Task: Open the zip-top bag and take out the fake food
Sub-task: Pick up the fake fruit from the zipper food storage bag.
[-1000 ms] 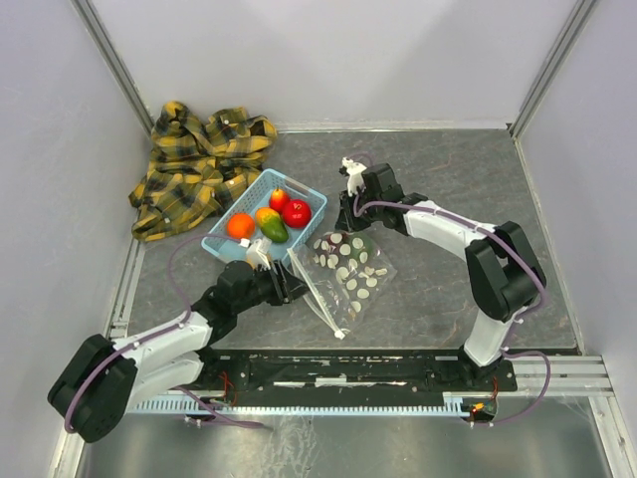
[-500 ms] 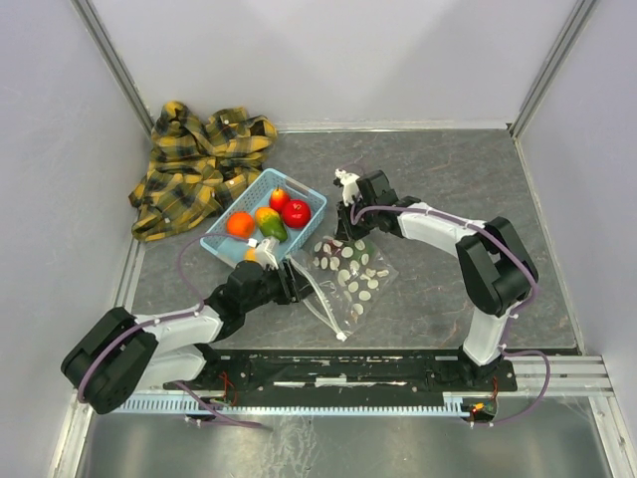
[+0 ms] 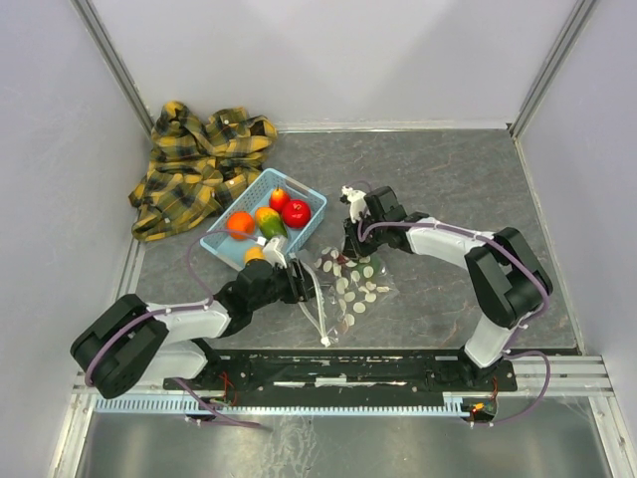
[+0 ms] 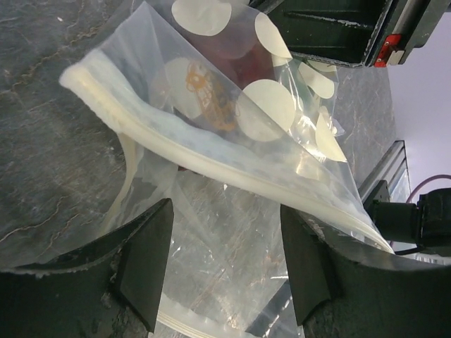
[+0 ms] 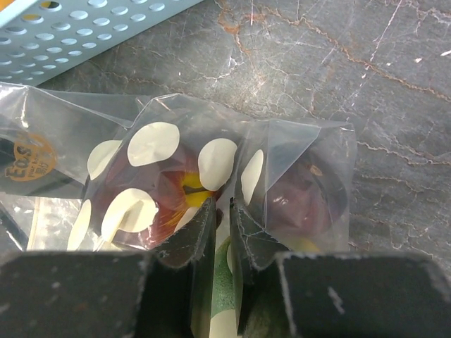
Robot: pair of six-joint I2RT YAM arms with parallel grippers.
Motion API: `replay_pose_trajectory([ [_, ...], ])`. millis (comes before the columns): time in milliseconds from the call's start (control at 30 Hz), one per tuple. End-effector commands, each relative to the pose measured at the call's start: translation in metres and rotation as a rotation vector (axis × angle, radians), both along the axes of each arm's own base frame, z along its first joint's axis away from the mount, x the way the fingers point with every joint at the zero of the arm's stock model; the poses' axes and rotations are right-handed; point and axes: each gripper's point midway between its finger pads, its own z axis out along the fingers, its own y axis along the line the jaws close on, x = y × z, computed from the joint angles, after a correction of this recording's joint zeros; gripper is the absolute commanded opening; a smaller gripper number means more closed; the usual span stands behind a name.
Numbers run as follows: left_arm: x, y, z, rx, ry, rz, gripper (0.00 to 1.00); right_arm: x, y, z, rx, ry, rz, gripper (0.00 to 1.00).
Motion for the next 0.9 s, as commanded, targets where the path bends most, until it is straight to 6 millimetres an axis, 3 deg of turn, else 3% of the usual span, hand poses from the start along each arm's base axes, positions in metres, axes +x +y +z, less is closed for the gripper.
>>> replay_pose_trajectory([
  [0, 0.015, -0.010, 0.027, -0.021, -0.098, 0.014, 0.69, 0.001, 0.010, 0.026, 0.070, -0.066, 0.023, 0.21],
  [433, 0.016, -0.015, 0.042, 0.025, -0.150, 0.005, 0.65, -0.001, 0.009, 0.022, 0.086, -0.063, 0.004, 0.22],
  [867, 0.033, -0.011, 0.027, 0.172, -0.172, 0.022, 0.68, -0.002, 0.011, 0.020, 0.088, -0.056, 0.014, 0.22],
])
